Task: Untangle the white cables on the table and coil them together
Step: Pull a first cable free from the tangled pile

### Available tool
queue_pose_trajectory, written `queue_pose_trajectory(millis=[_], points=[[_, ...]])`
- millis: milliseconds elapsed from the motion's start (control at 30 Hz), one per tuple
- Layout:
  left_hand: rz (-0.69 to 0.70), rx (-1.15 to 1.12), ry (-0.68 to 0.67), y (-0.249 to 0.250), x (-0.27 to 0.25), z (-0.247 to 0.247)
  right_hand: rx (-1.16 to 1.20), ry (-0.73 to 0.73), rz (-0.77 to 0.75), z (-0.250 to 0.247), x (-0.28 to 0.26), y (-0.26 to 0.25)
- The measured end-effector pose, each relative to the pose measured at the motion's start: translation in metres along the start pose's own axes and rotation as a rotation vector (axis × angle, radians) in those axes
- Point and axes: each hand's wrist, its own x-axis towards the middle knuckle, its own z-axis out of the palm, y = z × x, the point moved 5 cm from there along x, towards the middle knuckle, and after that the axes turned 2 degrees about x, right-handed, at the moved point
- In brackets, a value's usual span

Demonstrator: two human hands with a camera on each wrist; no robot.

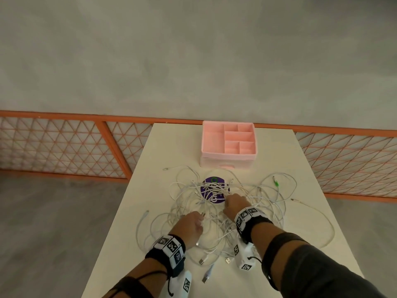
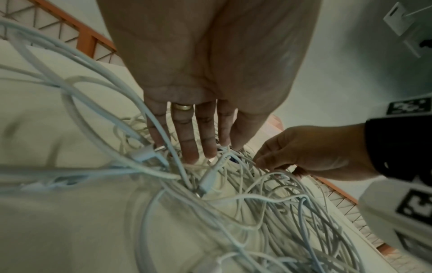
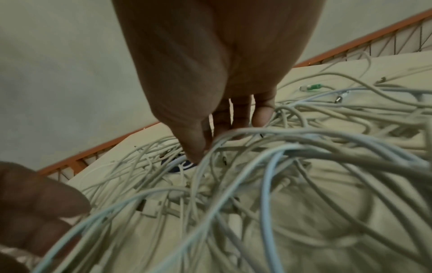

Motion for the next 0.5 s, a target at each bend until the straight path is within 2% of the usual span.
queue_pose_trajectory(millis=[100, 333, 433, 500], points=[[0.022, -0.039, 0.013, 0.007, 0.003, -0.007, 0.086, 0.034, -0.005, 0.003, -0.004, 0.006], [0.114, -0.147, 0.157, 0.023, 0.004, -0.019, 0.186, 0.091, 0.004, 0.004, -0.020, 0.008], [0.182, -0.207, 0.251, 0.037, 0.002, -0.032, 0.367, 0.131, -0.038, -0.019, -0.028, 0.005], [0.247, -0.256, 0.318, 0.051, 0.002, -0.047, 0.514, 0.165, -0.132, -0.050, -0.038, -0.001]])
